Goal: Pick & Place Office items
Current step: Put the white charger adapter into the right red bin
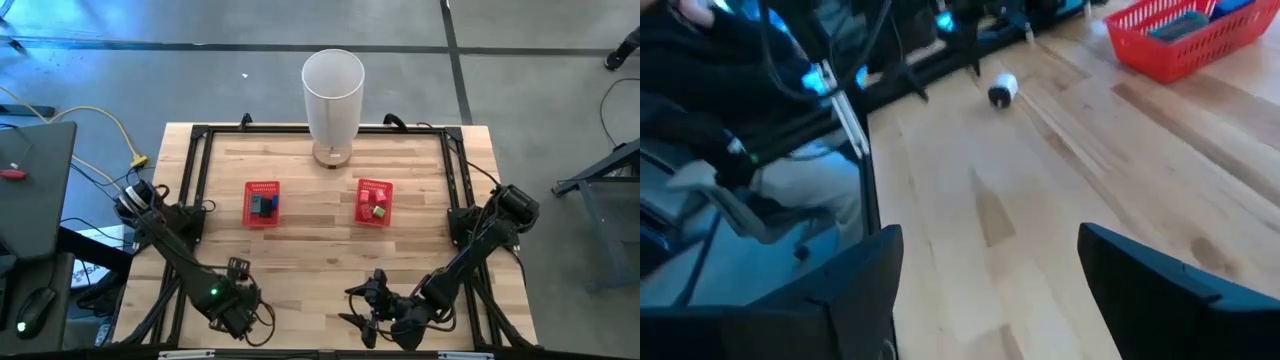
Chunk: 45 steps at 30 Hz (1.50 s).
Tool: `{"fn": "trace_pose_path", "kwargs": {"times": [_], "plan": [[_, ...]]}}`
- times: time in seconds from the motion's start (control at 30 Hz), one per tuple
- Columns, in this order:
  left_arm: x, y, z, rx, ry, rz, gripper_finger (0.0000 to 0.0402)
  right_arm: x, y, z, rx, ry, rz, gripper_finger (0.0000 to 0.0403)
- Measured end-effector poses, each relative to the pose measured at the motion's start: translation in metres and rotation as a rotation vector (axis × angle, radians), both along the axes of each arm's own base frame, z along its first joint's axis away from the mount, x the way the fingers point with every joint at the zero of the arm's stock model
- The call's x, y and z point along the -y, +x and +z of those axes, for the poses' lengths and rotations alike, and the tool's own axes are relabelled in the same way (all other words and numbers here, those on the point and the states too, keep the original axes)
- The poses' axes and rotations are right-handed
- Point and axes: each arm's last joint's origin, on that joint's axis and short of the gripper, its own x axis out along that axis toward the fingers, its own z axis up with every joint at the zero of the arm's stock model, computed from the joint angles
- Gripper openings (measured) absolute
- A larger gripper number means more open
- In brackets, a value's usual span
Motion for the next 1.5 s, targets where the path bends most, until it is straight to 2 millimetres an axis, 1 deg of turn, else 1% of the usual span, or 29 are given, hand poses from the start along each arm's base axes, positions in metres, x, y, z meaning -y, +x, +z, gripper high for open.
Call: {"fn": "trace_pose_path", "kwargs": {"times": [0.1, 0.23, 0.47, 0.6, 0.73, 0.9, 1.03, 1.27, 1.5], "plan": [[0.0, -0.006, -0.002, 0.001, 0.061, -0.067, 0.0317, -0.001, 0.001, -0.001, 0.003, 0.008, 0.001, 0.029], [-0.008, -0.011, -0.009, 0.003, 0.171, -0.042, 0.0317, -0.001, 0.004, -0.005, 0.006, 0.006, -0.003, 0.029], [-0.031, -0.021, -0.038, -0.13, 0.26, -0.012, 0.0317, 0.001, 0.006, -0.004, 0.001, 0.011, 0.009, 0.029], [-0.04, -0.023, -0.048, -0.163, 0.288, 0.002, 0.0317, 0.001, 0.006, -0.005, -0.005, -0.004, 0.016, 0.029], [-0.044, -0.022, -0.05, -0.168, 0.296, 0.014, 0.0317, 0.001, 0.006, -0.005, -0.007, -0.01, 0.018, 0.029], [-0.047, -0.02, -0.053, -0.18, 0.296, -0.045, 0.0317, 0.001, 0.006, -0.005, -0.009, -0.013, 0.019, 0.029], [-0.045, -0.016, -0.054, -0.144, 0.259, -0.049, 0.0316, 0.001, 0.005, -0.006, -0.017, -0.017, 0.022, 0.029], [-0.041, -0.012, -0.055, -0.12, 0.219, -0.142, 0.0317, 0.001, 0.005, -0.006, -0.021, -0.011, 0.022, 0.029], [-0.039, -0.011, -0.056, -0.118, 0.185, -0.155, 0.0317, -0.001, 0.003, -0.006, -0.02, -0.009, 0.03, 0.029]]}}
